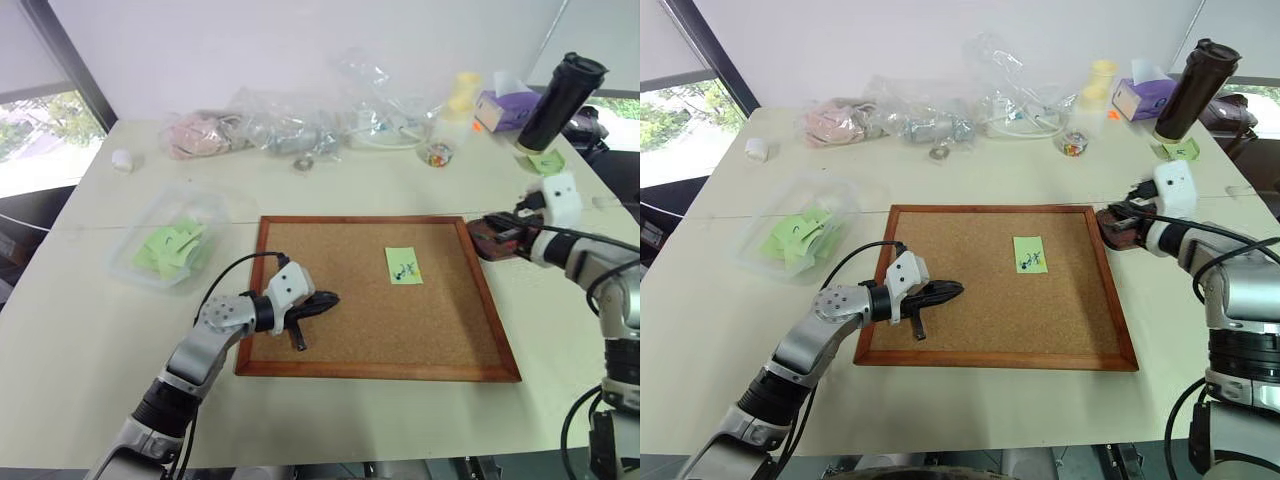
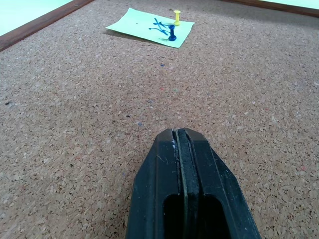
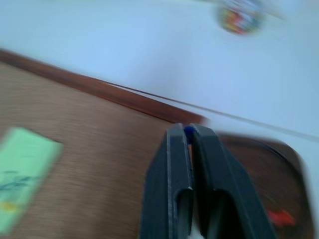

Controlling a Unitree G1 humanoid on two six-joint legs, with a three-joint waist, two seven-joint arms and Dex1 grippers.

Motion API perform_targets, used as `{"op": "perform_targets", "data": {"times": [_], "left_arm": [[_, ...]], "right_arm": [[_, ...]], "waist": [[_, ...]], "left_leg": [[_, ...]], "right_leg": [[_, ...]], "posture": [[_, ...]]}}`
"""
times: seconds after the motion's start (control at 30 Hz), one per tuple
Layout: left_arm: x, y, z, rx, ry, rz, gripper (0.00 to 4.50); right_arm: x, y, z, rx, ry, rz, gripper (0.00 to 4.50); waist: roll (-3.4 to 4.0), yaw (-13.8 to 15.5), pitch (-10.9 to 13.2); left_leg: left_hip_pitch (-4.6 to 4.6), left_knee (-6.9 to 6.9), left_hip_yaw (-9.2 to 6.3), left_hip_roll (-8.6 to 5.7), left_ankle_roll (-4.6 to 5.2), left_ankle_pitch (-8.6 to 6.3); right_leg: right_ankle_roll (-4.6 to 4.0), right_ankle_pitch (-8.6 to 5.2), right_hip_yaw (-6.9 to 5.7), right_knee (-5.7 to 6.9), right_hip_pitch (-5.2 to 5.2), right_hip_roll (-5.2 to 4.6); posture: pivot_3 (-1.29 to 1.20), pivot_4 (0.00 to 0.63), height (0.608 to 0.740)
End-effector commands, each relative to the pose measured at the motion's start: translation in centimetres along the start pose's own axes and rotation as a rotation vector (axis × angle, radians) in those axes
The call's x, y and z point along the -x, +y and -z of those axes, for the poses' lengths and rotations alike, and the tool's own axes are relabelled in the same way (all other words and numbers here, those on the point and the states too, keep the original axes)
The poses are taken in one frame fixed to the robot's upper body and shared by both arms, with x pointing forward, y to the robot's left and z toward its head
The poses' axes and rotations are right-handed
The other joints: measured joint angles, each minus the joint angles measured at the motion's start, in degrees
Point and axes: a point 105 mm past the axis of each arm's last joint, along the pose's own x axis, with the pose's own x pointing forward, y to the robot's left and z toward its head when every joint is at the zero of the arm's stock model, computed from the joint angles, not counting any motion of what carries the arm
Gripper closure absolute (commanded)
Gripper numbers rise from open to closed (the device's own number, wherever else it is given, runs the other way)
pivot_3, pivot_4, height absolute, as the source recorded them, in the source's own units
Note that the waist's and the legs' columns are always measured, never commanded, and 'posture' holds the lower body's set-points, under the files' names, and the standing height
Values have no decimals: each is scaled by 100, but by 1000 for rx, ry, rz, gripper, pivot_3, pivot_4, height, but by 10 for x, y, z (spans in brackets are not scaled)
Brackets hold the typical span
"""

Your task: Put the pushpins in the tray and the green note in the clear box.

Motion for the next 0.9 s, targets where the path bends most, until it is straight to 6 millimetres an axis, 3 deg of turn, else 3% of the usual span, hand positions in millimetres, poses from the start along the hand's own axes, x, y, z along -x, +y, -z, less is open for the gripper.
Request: {"op": "perform_targets", "data": {"times": [0.03, 0.33, 0.5, 0.6, 0.73, 0.9], "left_arm": [[-4, -12, 16, 35, 57, 36, 4500], [-2, -13, 17, 32, 62, 36, 4500], [0, -13, 18, 33, 64, 30, 4500], [1, -13, 18, 35, 64, 25, 4500], [0, -12, 18, 36, 65, 20, 4500], [-2, -12, 18, 37, 62, 21, 4500]], "right_arm": [[-1, -19, -4, 12, -30, 65, 4457], [-21, -29, 27, -27, 33, 79, 4457], [-24, -24, 32, -31, 42, 42, 4457], [-26, -21, 33, -24, 43, 20, 3500], [-25, -17, 29, 10, 41, -11, 1692], [-23, -18, 25, 11, 29, -12, 1692]], "waist": [[1, 0, -1], [9, -4, -5], [14, -13, -9], [14, -15, -9], [16, -15, -10], [16, -12, -10]], "left_leg": [[0, 0, 0, 0, 0, 0], [1, 0, 2, 0, 0, 0], [2, -1, 3, 1, 0, 0], [2, -1, 3, 2, 0, 0], [2, -1, 3, 2, 0, 0], [2, -1, 3, 2, 0, 0]], "right_leg": [[0, 0, 0, 0, 0, 0], [0, 0, 1, 0, 1, 0], [0, 0, 1, 0, 1, 0], [0, 0, 1, 0, 2, 1], [0, 0, 1, 0, 1, 1], [0, 0, 1, -1, 1, 1]], "posture": [[0, 150, 740], [0, 150, 740], [0, 150, 740], [0, 150, 740], [0, 150, 740], [0, 150, 740]]}}
